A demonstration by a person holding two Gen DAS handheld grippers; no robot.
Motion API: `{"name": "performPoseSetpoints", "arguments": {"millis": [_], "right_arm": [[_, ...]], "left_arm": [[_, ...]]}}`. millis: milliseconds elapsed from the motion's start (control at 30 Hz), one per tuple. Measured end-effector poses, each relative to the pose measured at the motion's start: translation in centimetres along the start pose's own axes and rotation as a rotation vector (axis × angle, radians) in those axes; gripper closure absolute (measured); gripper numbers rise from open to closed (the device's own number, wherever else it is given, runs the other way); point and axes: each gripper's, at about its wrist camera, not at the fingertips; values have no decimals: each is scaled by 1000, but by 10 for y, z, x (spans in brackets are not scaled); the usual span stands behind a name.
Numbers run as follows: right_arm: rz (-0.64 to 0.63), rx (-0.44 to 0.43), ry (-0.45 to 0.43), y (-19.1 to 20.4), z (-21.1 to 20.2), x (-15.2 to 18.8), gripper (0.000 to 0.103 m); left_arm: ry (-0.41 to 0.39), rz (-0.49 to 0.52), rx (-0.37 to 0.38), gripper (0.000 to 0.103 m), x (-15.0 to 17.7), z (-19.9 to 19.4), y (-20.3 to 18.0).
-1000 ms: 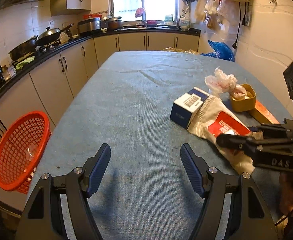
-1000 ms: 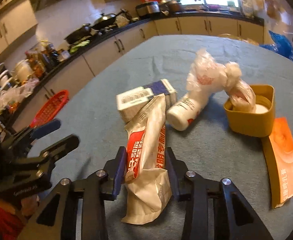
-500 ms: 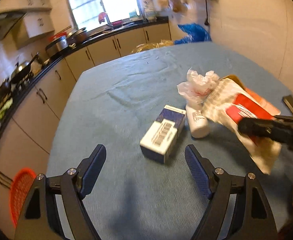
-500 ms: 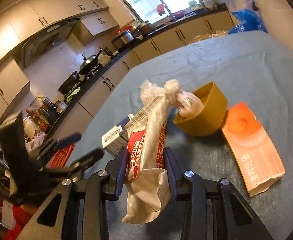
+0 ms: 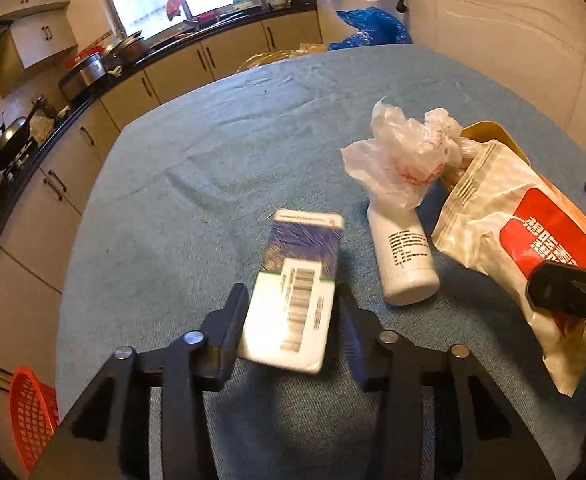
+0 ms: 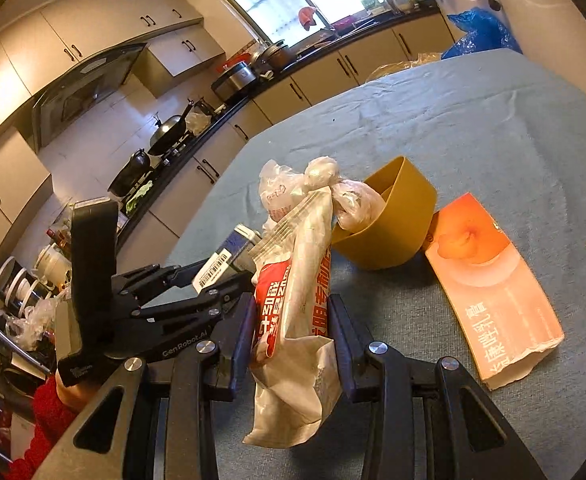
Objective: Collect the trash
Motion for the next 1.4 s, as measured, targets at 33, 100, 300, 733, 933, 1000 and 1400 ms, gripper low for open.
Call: {"name": "performPoseSetpoints", "arguments": {"millis": [33, 100, 300, 733, 933, 1000, 1400], "right_arm": [[-3, -2, 1, 1, 0, 0, 64], [-16, 0, 1, 2, 0, 0, 64], [-76, 15, 0, 12, 2, 1, 64], [-237, 88, -7, 39, 8, 12, 64], [-242, 87, -4, 39, 10, 12, 64], [-242, 87, -5, 40, 9, 12, 64], [-243, 87, -6, 39, 10, 11, 64]], "left_arm": [[-1, -8, 4, 70, 3, -1, 0], [-8, -39, 6, 70, 9, -6, 2], [-77, -195, 15, 70, 39, -34, 13], [-228, -341, -101, 70, 61, -72, 23], [-206, -342, -91, 70, 59, -68, 25], [-202, -359, -85, 70, 59, -67, 29], [-194, -356, -109, 70, 57, -64, 26]]}}
Point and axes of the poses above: each gripper's, at about its wrist camera, not at the fingertips, and z roughly the way its jaws point, y to its left, x to its underside, and after that the axes turned 1 degree about z, right-handed
